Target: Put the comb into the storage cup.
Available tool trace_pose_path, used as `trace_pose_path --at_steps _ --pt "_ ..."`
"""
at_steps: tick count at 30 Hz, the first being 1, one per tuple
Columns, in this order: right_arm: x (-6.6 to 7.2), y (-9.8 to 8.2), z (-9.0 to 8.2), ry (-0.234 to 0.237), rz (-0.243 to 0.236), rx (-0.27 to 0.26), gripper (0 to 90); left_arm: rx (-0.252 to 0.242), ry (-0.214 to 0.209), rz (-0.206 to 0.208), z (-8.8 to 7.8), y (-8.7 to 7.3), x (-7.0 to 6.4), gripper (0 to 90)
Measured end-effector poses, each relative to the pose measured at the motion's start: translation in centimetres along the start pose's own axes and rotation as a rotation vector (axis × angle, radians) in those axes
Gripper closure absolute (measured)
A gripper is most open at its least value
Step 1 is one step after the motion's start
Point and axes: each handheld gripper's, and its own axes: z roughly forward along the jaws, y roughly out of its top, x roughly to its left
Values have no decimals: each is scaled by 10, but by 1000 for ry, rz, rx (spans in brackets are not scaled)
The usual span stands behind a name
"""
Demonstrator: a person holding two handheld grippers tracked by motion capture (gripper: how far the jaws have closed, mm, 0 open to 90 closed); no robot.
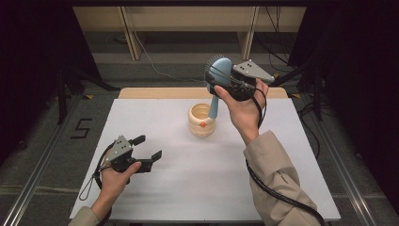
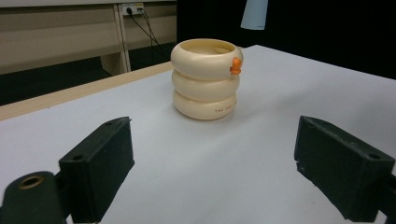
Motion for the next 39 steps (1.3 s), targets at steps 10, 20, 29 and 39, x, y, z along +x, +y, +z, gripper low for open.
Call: trace_pose_path --at_steps 10,20,29,39 --pt "0 2 4 -2 -6 -3 202 -1 0 -1 0 0 0 114" --pt "1 0 9 -2 -5 -4 202 -2 1 -1 0 0 0 114" --pt "-1 -1 13 -7 3 -1 202 -2 0 -2 0 0 0 114" --pt "0 -2 18 -8 13 -7 202 -5 0 -3 0 0 1 114"
